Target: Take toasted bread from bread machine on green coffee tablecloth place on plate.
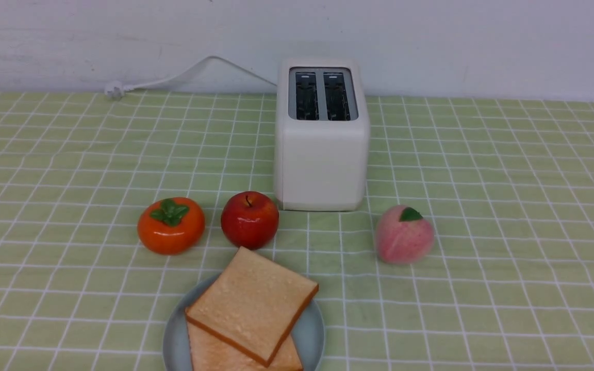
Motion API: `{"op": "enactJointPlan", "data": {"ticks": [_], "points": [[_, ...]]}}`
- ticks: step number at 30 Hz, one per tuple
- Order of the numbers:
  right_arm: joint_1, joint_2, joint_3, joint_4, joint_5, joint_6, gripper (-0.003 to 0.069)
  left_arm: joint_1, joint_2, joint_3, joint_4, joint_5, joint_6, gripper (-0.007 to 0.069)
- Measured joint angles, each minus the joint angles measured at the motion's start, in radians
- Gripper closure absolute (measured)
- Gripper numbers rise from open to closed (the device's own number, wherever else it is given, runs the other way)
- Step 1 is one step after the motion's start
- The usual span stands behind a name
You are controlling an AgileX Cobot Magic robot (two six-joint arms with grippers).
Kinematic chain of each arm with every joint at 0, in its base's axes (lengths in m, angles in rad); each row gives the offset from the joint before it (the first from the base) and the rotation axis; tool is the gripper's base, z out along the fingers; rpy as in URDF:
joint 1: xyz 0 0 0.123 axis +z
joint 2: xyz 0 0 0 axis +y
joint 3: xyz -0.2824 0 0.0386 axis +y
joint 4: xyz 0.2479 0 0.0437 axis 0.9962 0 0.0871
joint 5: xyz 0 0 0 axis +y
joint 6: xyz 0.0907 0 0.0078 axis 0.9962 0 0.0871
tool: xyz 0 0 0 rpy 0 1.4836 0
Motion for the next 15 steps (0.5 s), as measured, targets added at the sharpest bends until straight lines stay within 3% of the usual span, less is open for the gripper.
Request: {"op": "enactJointPlan", "data": {"ticks": [15], "points": [[0.0,0.0,0.0,0.0,0.0,0.0,0.06,0.0,0.0,0.0,0.0,0.0,0.0,0.0638]]}}
